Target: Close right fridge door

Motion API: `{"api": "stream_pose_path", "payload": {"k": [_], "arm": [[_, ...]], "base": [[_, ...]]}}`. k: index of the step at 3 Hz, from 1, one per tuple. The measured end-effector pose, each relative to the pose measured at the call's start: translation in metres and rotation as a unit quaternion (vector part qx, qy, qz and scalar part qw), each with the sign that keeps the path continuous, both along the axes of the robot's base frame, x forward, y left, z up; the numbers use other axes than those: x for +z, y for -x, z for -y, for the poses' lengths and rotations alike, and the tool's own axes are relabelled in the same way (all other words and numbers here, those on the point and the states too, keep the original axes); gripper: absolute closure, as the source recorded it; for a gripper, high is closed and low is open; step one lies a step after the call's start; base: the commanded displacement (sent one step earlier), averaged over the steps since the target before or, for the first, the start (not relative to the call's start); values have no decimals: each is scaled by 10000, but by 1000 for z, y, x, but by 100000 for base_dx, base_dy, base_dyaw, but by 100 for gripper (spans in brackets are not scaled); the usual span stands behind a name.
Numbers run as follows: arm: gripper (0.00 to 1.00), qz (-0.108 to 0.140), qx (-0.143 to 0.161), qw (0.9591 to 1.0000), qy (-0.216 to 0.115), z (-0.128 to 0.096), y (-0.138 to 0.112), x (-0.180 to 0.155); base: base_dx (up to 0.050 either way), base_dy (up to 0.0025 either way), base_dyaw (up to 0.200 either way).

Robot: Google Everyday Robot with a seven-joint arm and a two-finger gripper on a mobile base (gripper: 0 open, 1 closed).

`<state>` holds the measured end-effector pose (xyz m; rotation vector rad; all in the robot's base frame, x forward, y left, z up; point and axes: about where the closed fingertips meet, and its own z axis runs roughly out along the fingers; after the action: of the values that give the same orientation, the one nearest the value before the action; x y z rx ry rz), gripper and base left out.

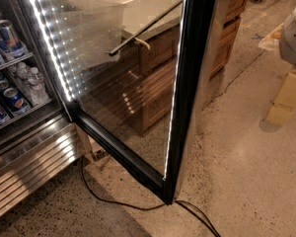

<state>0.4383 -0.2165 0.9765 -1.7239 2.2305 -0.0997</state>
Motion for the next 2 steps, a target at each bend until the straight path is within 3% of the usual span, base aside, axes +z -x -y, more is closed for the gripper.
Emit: {"api": "stream_pose_path", "payload": {"k": [1,2], "arm": [[0,-18,-92,9999,122,0,-7,3],[0,-249,-222,9994,28,5,-37,0]], "base": [[0,0,0],[0,0,0]]}}
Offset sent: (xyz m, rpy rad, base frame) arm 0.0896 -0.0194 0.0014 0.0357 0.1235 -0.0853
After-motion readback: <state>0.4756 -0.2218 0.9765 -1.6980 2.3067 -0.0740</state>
